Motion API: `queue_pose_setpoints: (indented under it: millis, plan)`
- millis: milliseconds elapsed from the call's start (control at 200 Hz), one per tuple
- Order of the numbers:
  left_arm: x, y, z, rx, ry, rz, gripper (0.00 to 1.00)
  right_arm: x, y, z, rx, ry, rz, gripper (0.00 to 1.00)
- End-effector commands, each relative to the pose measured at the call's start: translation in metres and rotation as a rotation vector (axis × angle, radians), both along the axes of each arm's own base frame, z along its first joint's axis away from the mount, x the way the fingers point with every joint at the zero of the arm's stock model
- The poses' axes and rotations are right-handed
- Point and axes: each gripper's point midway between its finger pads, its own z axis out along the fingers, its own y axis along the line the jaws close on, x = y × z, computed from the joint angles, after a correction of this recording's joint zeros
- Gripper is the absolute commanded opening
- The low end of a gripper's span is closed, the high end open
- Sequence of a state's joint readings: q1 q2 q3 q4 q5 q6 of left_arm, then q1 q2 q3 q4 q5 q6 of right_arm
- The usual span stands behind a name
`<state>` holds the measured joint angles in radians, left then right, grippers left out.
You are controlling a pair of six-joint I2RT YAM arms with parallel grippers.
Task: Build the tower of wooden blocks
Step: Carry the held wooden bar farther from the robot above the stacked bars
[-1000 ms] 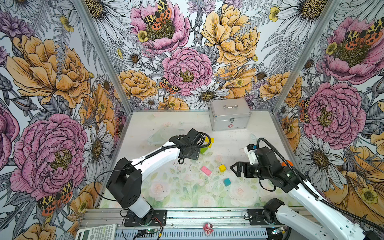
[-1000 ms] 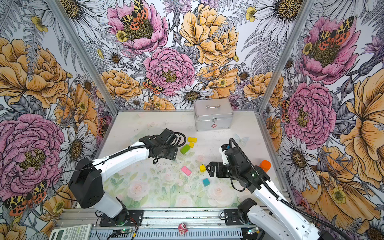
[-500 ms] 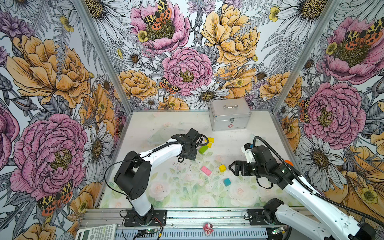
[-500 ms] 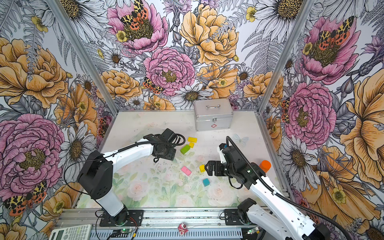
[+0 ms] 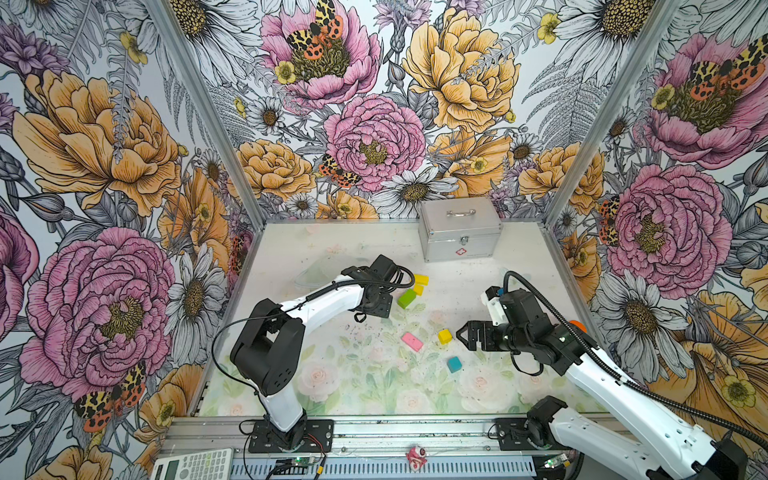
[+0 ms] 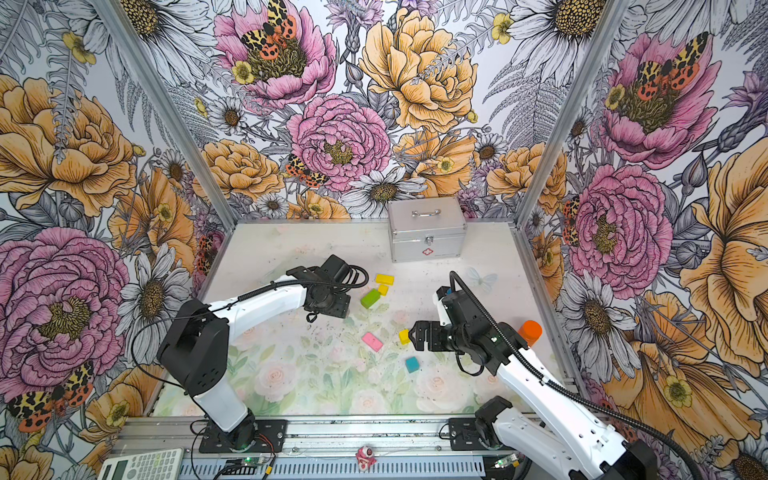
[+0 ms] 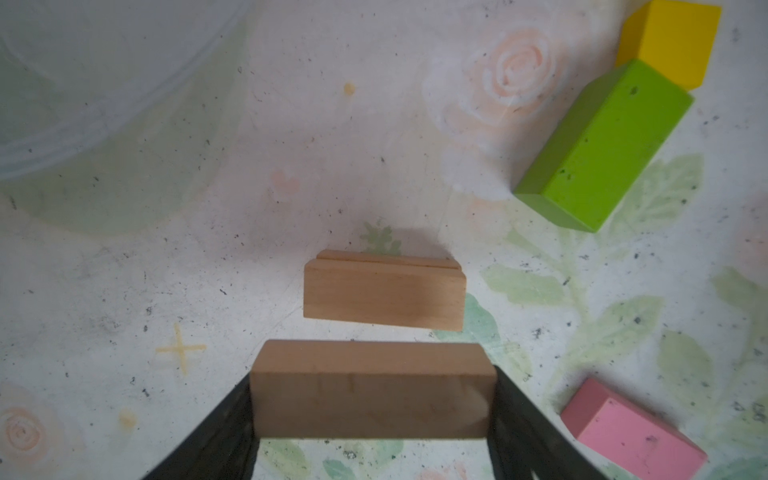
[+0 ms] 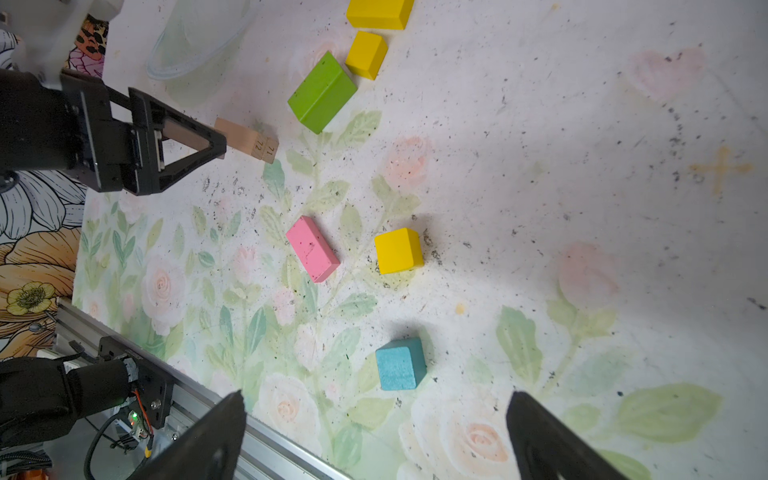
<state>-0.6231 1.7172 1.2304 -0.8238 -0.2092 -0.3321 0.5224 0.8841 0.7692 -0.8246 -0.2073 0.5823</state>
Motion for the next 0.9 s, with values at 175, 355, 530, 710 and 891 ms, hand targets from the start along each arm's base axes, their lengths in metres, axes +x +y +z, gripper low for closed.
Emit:
queue_pose_setpoints:
  millis: [175,355,530,710,891]
  plan:
    - [0.011,-0.007,-0.005,-0.042,-0.003,0.011,0.77,0.010,0.007,0.019,0.021,-0.059,0.019,1.00]
    - [0.011,-0.006,-0.009,-0.038,0.002,0.021,0.77,0.009,0.013,0.021,0.065,-0.067,0.032,1.00]
    - [0.013,-0.004,-0.006,-0.038,-0.010,0.033,0.77,0.008,0.022,0.021,0.101,-0.074,0.049,1.00]
    - [0.016,-0.005,-0.006,-0.039,-0.014,0.041,0.76,0.008,0.021,0.018,0.093,-0.071,0.049,1.00]
    - [0.019,-0.005,-0.005,-0.037,-0.020,0.044,0.77,0.007,0.021,0.020,0.096,-0.079,0.058,1.00]
